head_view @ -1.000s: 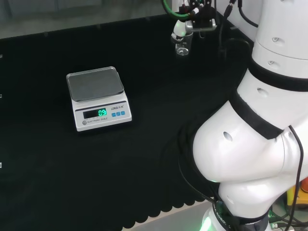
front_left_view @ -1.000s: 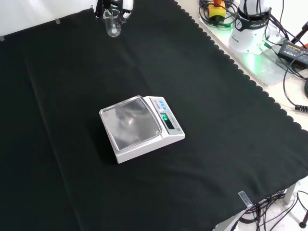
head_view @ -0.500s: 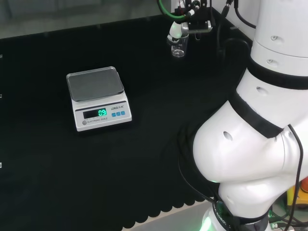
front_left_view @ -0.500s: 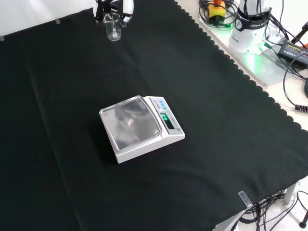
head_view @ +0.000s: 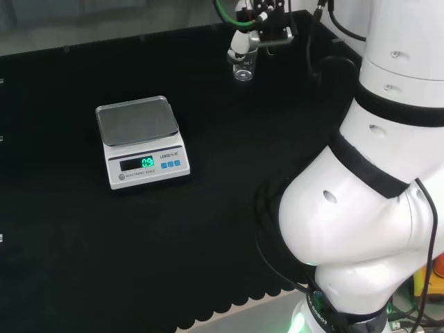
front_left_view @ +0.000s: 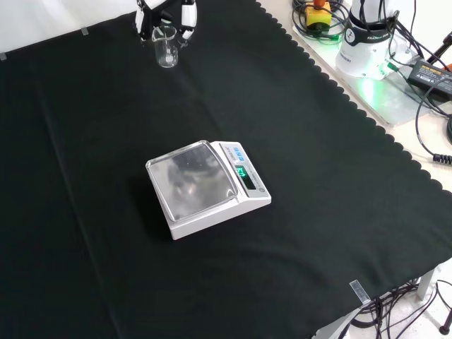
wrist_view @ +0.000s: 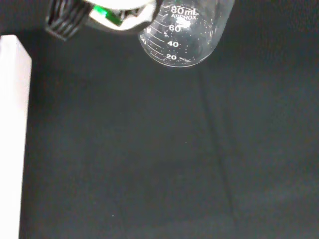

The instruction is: Put the beaker on the electronic balance.

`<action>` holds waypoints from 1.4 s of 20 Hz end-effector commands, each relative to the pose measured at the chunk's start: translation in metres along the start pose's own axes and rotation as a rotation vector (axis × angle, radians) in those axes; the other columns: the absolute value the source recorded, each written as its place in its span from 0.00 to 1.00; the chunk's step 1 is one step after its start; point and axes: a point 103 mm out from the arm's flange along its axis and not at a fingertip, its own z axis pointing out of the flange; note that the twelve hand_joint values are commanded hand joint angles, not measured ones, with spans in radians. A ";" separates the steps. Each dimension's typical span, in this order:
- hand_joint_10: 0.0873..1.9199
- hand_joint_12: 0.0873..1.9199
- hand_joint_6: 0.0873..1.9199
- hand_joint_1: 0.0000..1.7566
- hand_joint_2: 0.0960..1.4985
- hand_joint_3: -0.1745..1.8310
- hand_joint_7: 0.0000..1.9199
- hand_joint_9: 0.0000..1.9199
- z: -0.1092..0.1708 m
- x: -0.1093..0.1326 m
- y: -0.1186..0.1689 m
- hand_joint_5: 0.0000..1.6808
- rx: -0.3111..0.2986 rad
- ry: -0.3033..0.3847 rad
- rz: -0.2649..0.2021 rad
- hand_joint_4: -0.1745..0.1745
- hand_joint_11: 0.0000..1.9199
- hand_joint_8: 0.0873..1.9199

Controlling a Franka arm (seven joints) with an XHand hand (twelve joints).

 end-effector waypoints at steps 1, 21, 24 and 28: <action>0.08 0.37 0.35 0.60 0.44 0.43 0.52 0.66 -0.002 0.038 0.010 0.49 0.010 -0.029 -0.071 0.00 0.69 0.35; 0.08 0.37 0.35 0.60 0.44 0.44 0.51 0.67 0.027 0.173 0.064 0.49 0.054 -0.080 -0.279 0.00 0.69 0.35; 0.08 0.37 0.36 0.60 0.44 0.44 0.51 0.67 0.034 0.190 0.068 0.48 0.065 -0.082 -0.310 0.00 0.69 0.35; 0.08 0.37 0.36 0.60 0.44 0.44 0.51 0.67 0.039 0.208 0.072 0.48 0.077 -0.097 -0.339 0.00 0.69 0.35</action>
